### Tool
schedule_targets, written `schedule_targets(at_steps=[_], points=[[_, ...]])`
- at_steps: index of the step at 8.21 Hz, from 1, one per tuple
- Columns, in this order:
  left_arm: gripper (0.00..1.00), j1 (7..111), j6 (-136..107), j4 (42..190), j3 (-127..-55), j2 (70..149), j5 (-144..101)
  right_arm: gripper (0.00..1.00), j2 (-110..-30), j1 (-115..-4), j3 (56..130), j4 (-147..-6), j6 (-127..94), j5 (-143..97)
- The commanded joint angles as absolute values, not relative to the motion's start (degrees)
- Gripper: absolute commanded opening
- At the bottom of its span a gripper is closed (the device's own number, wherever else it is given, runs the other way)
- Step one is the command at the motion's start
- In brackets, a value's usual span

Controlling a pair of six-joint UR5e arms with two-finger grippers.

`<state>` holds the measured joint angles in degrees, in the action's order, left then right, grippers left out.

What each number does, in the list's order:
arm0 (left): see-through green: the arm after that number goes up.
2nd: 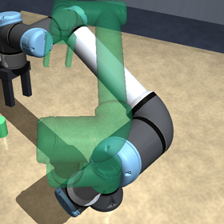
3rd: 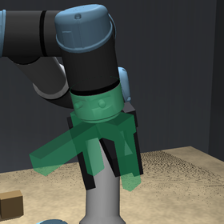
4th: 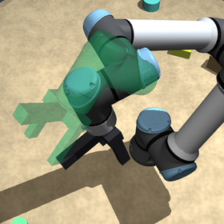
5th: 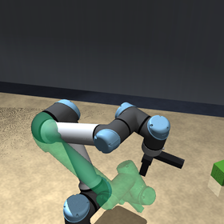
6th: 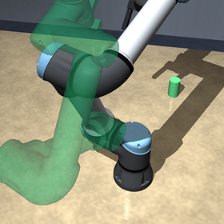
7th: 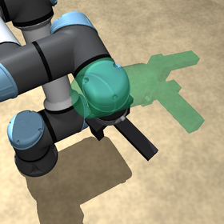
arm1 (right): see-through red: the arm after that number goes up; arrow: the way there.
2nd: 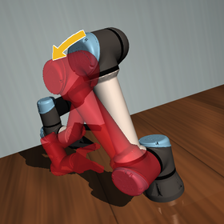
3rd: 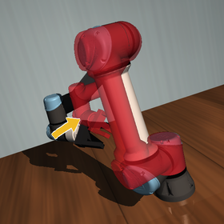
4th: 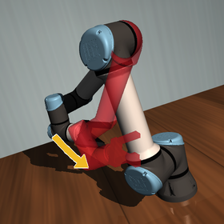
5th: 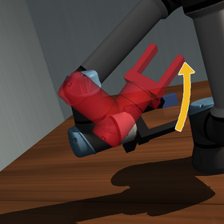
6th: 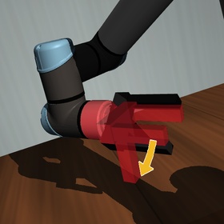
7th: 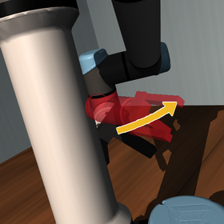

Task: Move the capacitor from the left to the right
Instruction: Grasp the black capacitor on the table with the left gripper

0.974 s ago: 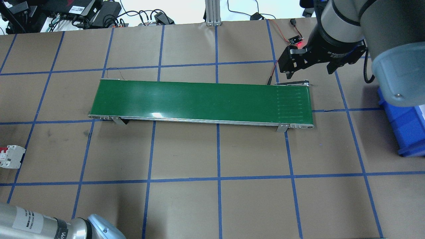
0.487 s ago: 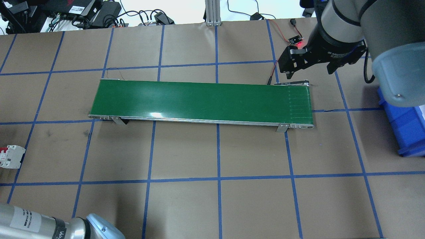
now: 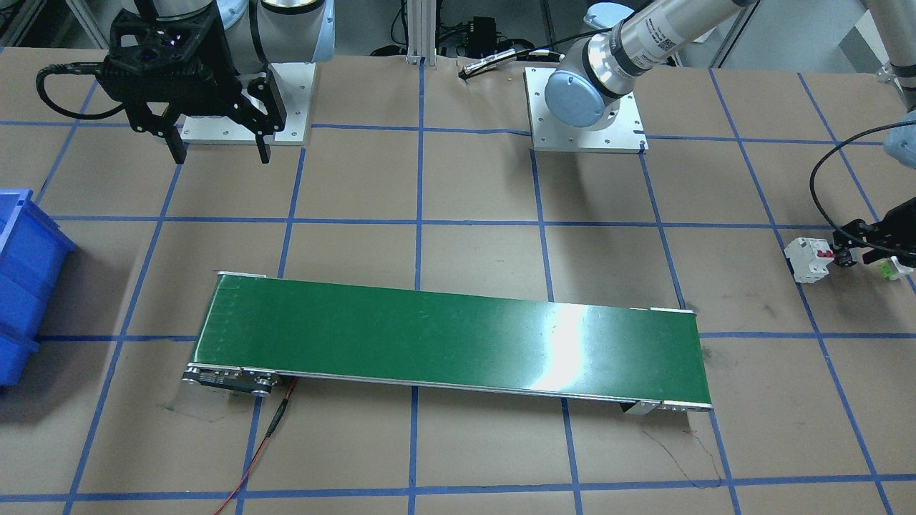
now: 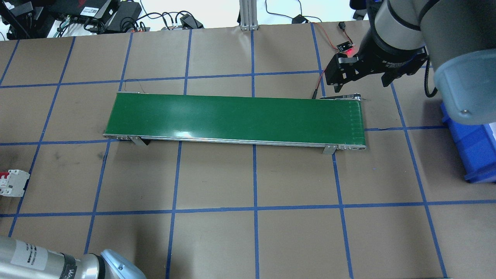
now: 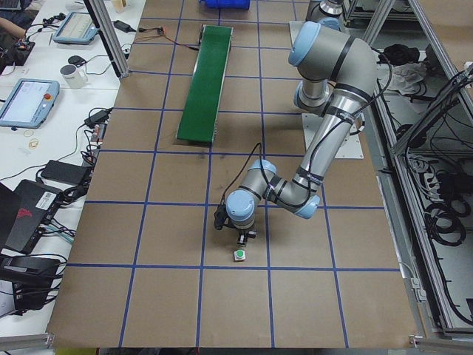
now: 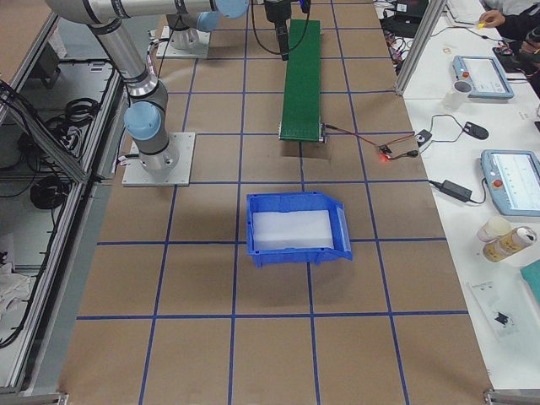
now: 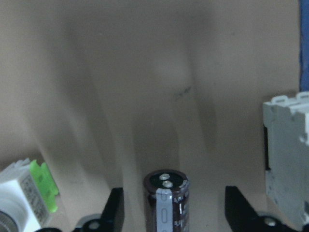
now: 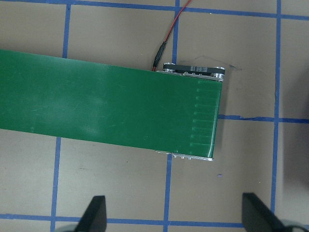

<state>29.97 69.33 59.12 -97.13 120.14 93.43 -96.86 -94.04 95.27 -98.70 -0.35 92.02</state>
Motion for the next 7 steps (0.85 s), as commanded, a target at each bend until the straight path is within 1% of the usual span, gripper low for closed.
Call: schedule_targets(at_steps=[1, 2, 3, 4, 5, 7], points=[[0.50, 30.0, 69.7, 59.2, -97.1, 120.3, 93.6, 1.00, -96.9, -94.0, 95.3, -98.7, -0.4, 92.0], [0.33, 30.0, 69.8, 59.2, -97.1, 120.3, 93.7, 1.00, -96.9, -94.0, 95.3, -98.7, -0.4, 92.0], [0.25, 30.0, 69.7, 59.2, -97.1, 120.3, 93.8, 1.00, -96.9, -94.0, 95.3, -98.7, -0.4, 92.0], [0.11, 30.0, 69.8, 59.2, -97.1, 120.3, 93.8, 1.00, -96.9, -94.0, 95.3, -98.7, -0.4, 92.0], [0.00, 30.0, 69.8, 59.4, -97.0, 119.7, 94.1, 1.00, -96.9, -94.0, 95.3, -98.7, -0.4, 92.0], [0.00, 29.8, 69.4, 62.6, -96.2, 116.8, 97.3, 1.00, -96.9, -94.0, 95.3, -98.7, -0.4, 92.0]])
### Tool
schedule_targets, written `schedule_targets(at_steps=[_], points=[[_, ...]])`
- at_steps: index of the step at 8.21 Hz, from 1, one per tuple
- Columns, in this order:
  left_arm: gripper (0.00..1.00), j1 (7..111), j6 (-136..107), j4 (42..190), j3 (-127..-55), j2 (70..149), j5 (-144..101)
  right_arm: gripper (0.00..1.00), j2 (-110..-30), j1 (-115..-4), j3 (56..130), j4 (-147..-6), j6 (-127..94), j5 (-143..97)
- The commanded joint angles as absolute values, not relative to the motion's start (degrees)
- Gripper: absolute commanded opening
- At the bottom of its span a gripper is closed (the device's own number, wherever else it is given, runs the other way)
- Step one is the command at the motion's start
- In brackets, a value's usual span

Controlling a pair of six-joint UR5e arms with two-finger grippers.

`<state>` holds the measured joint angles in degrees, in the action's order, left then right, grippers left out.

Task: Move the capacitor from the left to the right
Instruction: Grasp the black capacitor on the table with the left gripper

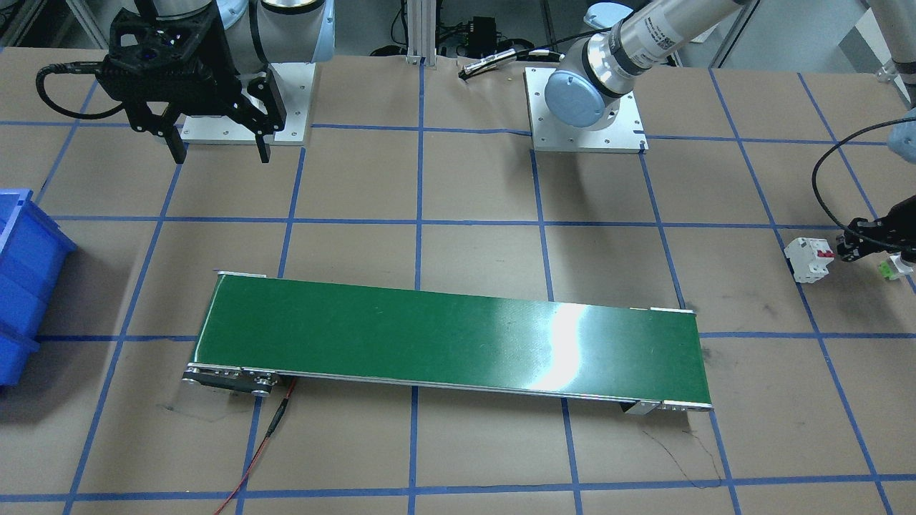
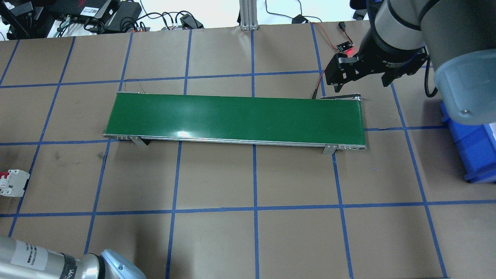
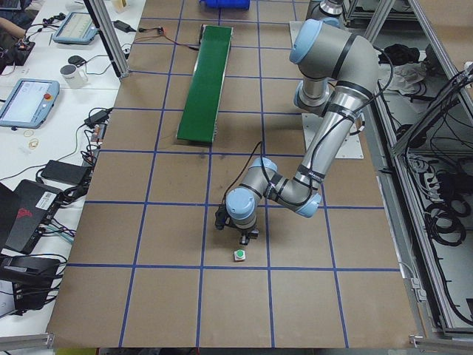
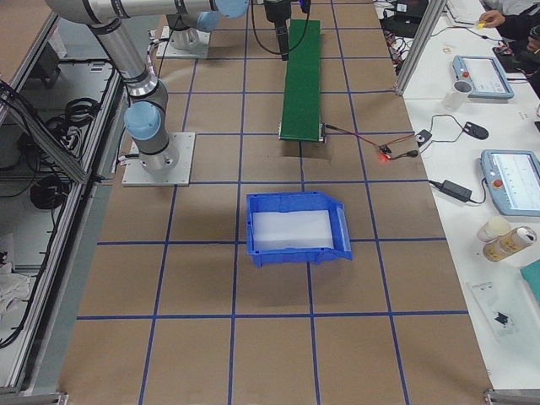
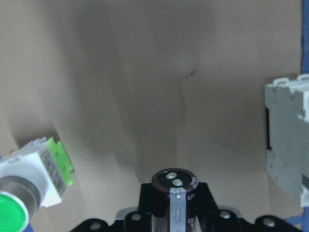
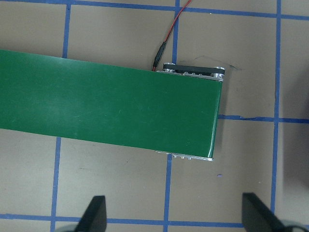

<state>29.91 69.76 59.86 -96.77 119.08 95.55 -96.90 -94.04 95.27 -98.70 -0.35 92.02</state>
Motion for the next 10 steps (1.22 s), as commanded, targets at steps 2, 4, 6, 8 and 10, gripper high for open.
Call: schedule_targets(at_steps=[2, 4, 6, 8, 10], points=[[0.00, 30.3, 64.9, 69.6, -92.3, 110.1, 94.9, 1.00, -96.9, -94.0, 95.3, -98.7, -0.4, 92.0], [0.00, 35.6, 52.7, 78.1, -90.3, 103.5, 94.9, 1.00, -96.9, -94.0, 95.3, -98.7, -0.4, 92.0], [0.00, 49.0, 38.1, 82.9, -90.4, 98.3, 95.1, 1.00, -96.9, -94.0, 95.3, -98.7, -0.4, 92.0], [0.00, 61.9, 26.8, 83.7, -90.8, 98.6, 95.0, 1.00, -96.9, -94.0, 95.3, -98.7, -0.4, 92.0], [0.00, 70.1, 18.6, 83.0, -90.2, 101.2, 94.7, 1.00, -96.9, -94.0, 95.3, -98.7, -0.4, 92.0]])
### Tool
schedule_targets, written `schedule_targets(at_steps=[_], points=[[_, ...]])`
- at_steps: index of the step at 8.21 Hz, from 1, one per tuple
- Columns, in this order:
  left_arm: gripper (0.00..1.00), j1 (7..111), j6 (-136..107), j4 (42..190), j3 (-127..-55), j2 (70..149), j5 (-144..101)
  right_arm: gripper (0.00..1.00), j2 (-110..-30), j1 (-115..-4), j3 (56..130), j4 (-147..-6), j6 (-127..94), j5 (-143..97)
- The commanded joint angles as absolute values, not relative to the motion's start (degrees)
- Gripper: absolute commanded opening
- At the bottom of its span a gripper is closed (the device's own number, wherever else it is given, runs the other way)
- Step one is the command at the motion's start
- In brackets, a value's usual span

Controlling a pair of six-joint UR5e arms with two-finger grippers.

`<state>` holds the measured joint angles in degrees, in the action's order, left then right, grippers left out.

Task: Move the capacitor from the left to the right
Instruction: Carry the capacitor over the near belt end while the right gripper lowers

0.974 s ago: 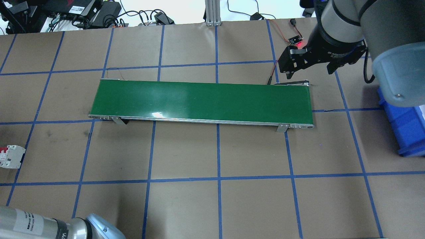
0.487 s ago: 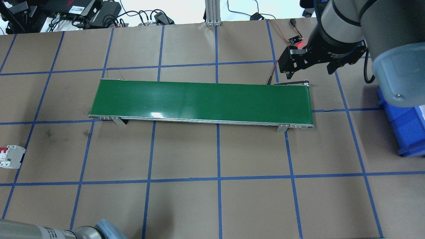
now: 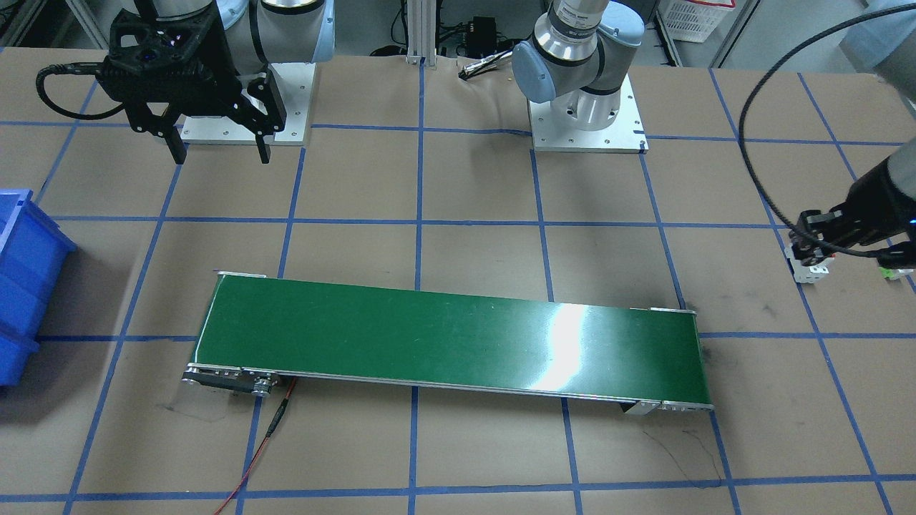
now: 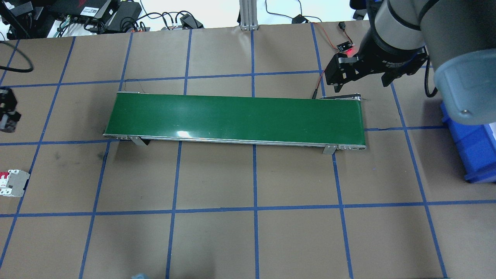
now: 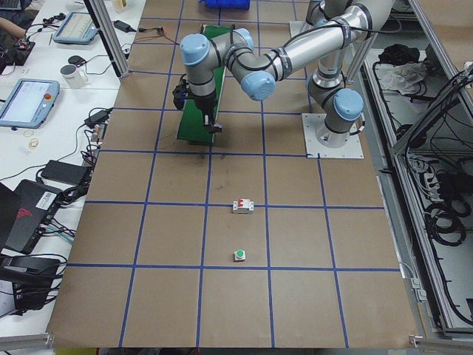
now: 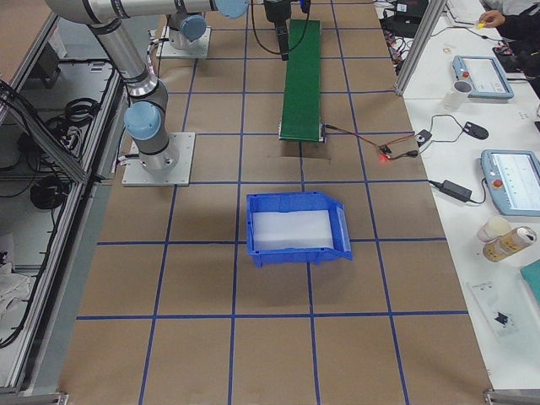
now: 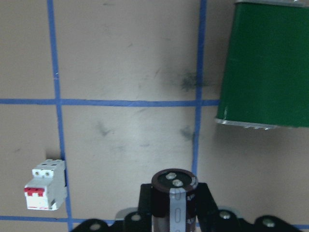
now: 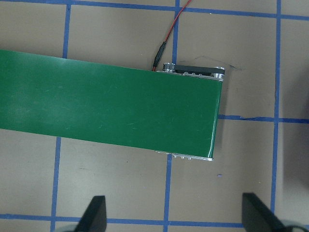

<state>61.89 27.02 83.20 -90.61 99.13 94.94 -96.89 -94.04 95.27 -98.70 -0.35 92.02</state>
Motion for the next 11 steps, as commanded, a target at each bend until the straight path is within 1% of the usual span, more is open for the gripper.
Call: schedule_targets(at_steps=[1, 2, 4, 6, 8, 9, 11], points=[[0.00, 74.4, 17.7, 81.7, -90.0, 103.9, 94.1, 1.00, -96.9, -94.0, 95.3, -98.7, -0.4, 92.0], [0.00, 77.4, 18.5, 77.9, -89.8, 106.5, 94.0, 1.00, -96.9, -94.0, 95.3, -98.7, -0.4, 92.0], [0.00, 78.1, 23.7, 74.5, -89.8, 110.5, 92.6, 1.00, -96.9, -94.0, 95.3, -98.6, -0.3, 92.0], [0.00, 78.0, 27.8, 71.0, -89.7, 112.7, 90.8, 1.00, -96.7, -94.0, 95.4, -98.4, -0.4, 92.0], [0.00, 78.0, 27.1, 70.6, -89.8, 114.2, 90.6, 1.00, -94.8, -94.0, 95.4, -98.3, -0.4, 91.9], [0.00, 78.0, 25.3, 70.6, -89.8, 114.2, 90.7, 1.00, -93.8, -94.0, 95.4, -96.4, -0.4, 92.0], [0.00, 78.0, 19.4, 70.8, -89.9, 113.8, 91.2, 1.00, -93.7, -94.0, 94.6, -82.1, -0.6, 92.2]])
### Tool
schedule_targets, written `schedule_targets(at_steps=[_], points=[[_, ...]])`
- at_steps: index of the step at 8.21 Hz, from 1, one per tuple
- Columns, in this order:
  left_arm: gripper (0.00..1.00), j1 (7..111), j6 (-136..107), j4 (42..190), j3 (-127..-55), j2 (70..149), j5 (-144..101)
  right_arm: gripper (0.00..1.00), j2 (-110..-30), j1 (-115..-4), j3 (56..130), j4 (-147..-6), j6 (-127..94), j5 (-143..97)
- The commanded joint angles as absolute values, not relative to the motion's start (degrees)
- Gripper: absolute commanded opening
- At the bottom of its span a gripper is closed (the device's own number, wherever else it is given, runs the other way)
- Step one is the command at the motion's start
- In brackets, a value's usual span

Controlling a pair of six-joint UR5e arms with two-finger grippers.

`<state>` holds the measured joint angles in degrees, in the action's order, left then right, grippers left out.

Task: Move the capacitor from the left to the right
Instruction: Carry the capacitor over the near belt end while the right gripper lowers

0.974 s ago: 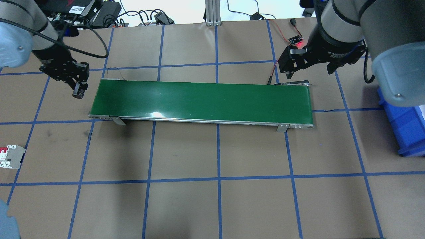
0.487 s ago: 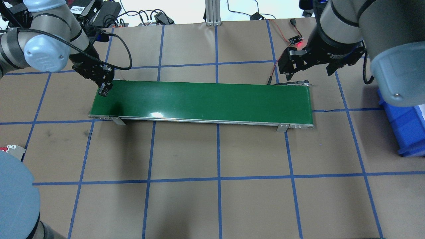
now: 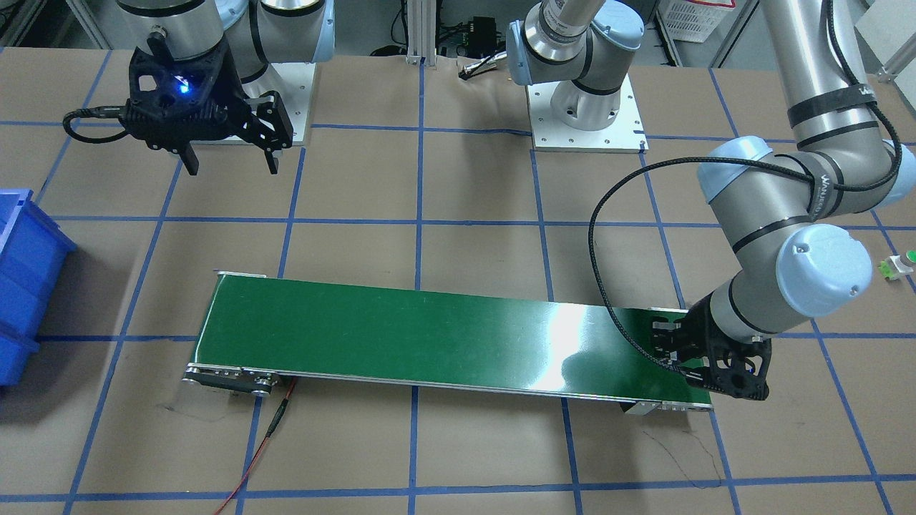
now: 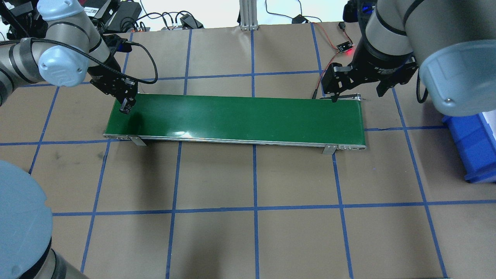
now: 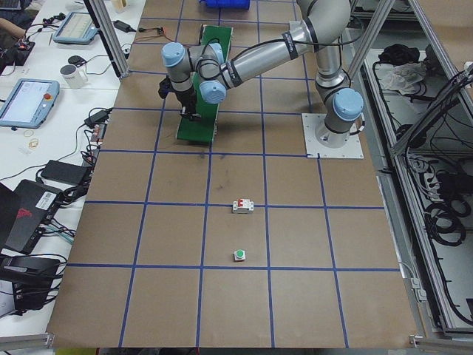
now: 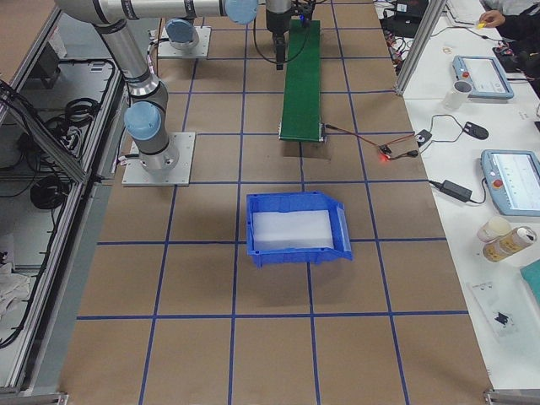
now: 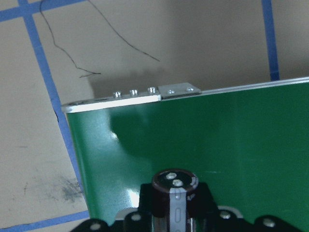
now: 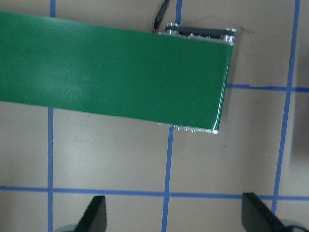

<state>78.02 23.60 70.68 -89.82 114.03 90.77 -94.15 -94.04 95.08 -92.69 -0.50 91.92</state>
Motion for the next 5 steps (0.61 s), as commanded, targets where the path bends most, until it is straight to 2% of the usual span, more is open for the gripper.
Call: schedule_targets(at_steps=[1, 3, 4, 5], points=[[0.00, 78.0, 18.4, 70.8, -90.4, 113.4, 91.1, 1.00, -93.4, -94.0, 94.6, -81.1, -0.6, 92.2], [0.00, 78.0, 17.9, 70.6, -90.6, 113.8, 90.8, 1.00, -91.9, -93.4, 94.6, -81.7, -0.7, 92.0], [0.00, 78.0, 17.8, 70.6, -90.7, 114.1, 90.8, 1.00, -88.3, -93.2, 94.5, -83.9, -1.2, 91.6], [0.07, 78.0, 17.8, 70.6, -90.7, 114.1, 90.9, 1.00, -86.2, -93.2, 94.7, -90.8, -1.3, 91.6]])
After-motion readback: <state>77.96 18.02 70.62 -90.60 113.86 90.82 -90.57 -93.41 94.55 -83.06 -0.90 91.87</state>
